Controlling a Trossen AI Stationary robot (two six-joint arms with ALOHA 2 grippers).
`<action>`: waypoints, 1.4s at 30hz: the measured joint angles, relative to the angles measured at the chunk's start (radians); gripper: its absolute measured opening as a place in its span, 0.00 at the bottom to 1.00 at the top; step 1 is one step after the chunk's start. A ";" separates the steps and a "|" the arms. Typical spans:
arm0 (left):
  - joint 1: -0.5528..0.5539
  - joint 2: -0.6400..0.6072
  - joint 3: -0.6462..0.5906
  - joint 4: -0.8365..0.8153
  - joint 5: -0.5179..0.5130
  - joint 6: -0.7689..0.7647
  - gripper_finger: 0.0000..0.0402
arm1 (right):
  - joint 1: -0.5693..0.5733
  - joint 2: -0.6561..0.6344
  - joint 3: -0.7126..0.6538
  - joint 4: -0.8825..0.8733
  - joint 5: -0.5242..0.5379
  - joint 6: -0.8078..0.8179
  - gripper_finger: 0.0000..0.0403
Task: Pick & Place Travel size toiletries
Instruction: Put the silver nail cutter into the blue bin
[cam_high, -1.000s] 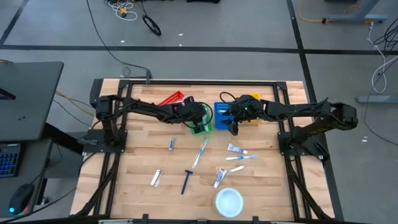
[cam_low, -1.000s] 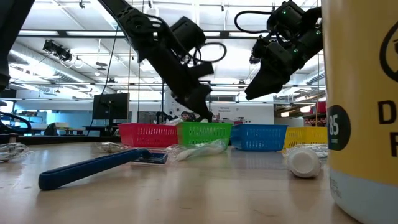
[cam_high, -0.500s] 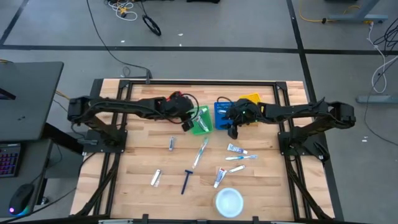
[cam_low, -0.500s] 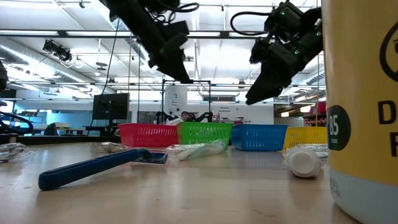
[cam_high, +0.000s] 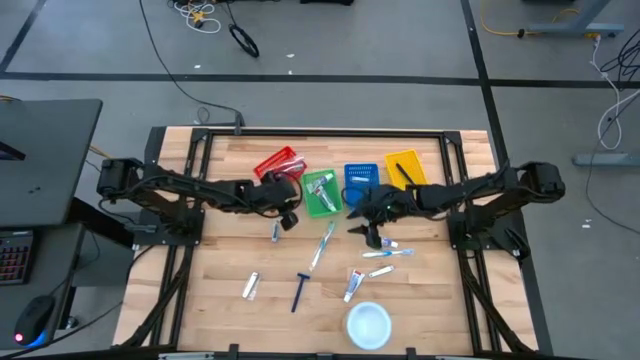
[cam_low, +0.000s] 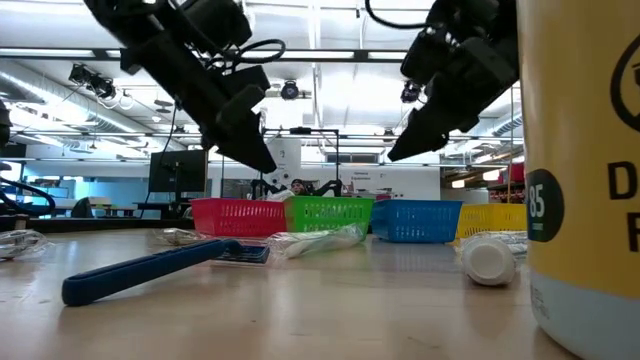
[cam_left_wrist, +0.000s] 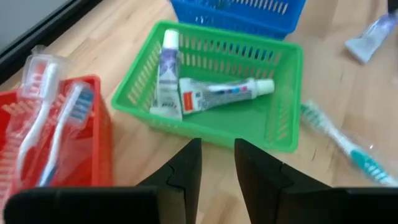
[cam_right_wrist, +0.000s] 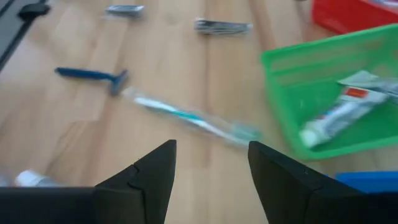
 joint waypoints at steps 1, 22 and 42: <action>0.000 0.000 -0.012 0.031 0.007 0.005 0.26 | 0.013 0.000 0.000 -0.002 0.000 -0.001 0.52; 0.002 0.000 -0.026 -0.020 0.088 -0.014 0.26 | 0.224 0.002 0.000 -0.204 0.051 0.276 0.50; -0.350 0.000 0.138 -0.593 0.399 -0.602 0.36 | 0.199 0.002 0.000 -0.046 0.244 0.189 0.49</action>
